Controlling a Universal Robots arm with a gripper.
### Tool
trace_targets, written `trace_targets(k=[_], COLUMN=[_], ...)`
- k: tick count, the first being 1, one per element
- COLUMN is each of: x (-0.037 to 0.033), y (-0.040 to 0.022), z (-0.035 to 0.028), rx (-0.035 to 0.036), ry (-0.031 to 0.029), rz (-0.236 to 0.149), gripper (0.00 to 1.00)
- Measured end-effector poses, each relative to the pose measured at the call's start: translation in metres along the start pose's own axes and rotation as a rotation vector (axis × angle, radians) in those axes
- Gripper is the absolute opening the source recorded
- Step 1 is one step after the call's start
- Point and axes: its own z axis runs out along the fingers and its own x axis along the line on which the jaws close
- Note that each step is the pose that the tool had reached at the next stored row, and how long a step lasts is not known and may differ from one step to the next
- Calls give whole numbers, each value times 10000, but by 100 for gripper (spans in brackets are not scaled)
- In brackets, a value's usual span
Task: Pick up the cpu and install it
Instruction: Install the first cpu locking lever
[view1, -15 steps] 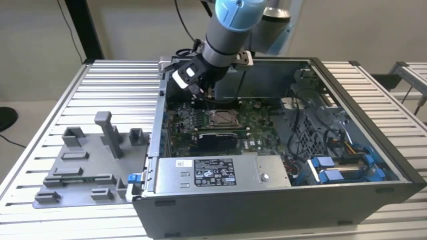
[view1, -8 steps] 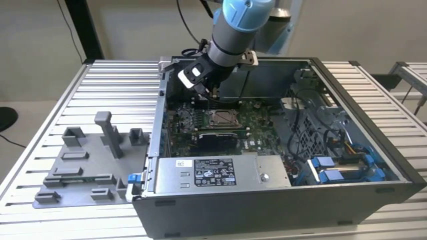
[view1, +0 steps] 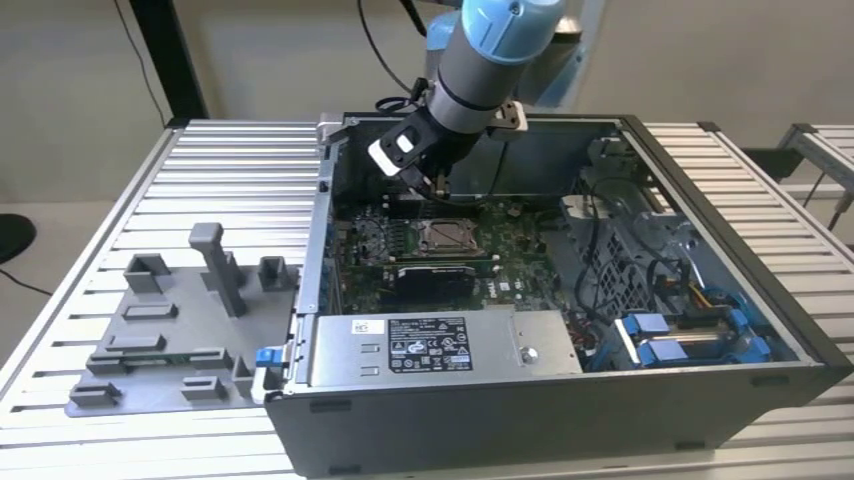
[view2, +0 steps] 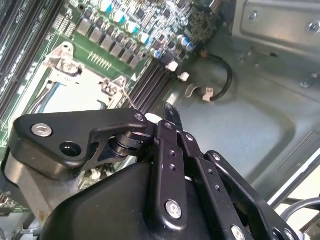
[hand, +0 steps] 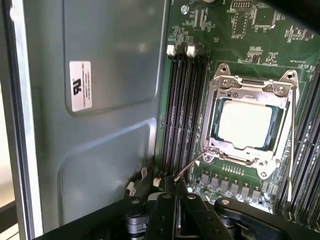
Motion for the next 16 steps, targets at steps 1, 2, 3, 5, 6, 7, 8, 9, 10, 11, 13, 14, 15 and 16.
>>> trace_targets(k=[1, 2, 3, 5, 6, 7, 8, 9, 10, 11, 13, 14, 15, 16], x=[-2, -3, -5, -6, -6, -5, -5, -5, -6, -5, -6, -6, -6, -6], y=[17, 32, 47, 57, 57, 57, 57, 58, 58, 58, 59, 59, 60, 60], z=[-3, -7, -10, -11, -12, -12, -12, -12, -12, -12, -12, -12, -13, -12], rx=[1, 3, 4, 4, 3, 4, 4, 4, 4, 4, 4, 4, 4, 4], ry=[0, 0, 0, 1, 1, 0, 0, 0, 0, 0, 0, 0, 0, 1], rz=[1, 2, 2, 1, 2, 4, 3, 2, 2, 3, 2, 2, 2, 2], gripper=[0, 0, 0, 0, 0, 0, 0, 0, 0, 0, 0, 0, 0, 0])
